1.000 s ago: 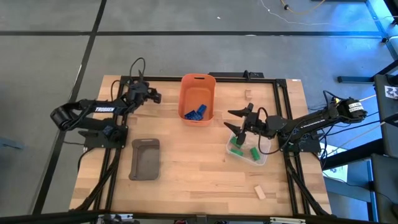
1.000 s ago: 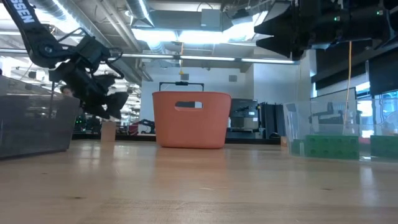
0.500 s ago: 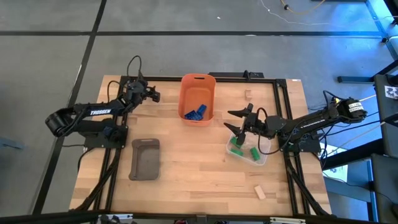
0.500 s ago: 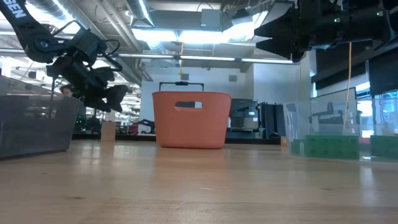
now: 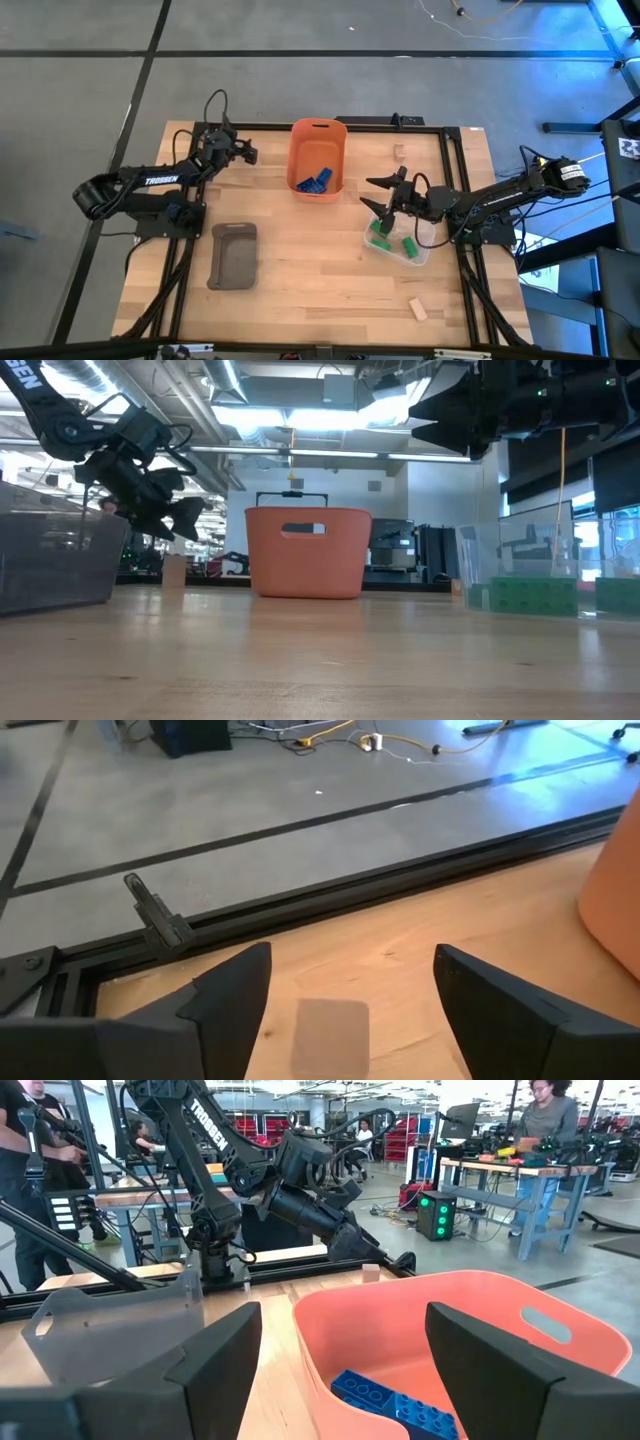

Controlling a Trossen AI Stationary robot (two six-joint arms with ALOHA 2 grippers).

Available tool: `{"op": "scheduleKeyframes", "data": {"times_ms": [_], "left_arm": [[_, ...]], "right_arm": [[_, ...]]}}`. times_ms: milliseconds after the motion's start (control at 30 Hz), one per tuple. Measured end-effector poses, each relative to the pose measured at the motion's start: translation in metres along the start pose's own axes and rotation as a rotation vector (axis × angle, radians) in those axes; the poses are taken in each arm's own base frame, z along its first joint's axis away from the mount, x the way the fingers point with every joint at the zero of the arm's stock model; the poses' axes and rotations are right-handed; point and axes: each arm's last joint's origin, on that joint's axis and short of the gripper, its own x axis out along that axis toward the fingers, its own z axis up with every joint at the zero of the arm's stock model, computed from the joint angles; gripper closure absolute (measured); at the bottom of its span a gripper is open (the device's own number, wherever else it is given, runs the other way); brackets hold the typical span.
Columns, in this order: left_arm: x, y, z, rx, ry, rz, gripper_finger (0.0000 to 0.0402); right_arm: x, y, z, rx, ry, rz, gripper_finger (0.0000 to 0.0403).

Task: Sort & place blocks by color
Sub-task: Put the top left brown block into the black bin

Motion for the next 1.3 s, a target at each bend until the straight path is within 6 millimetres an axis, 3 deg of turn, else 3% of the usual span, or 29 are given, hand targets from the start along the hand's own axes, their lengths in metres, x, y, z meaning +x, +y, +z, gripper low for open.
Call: {"op": "scheduleKeyframes", "data": {"times_ms": [1300], "left_arm": [[0.009, 0.004, -0.023, -0.005, 0.178, 0.064, 0.0130]], "right_arm": [[0.000, 0.000, 0.000, -0.001, 0.000, -0.003, 0.0118]]}}
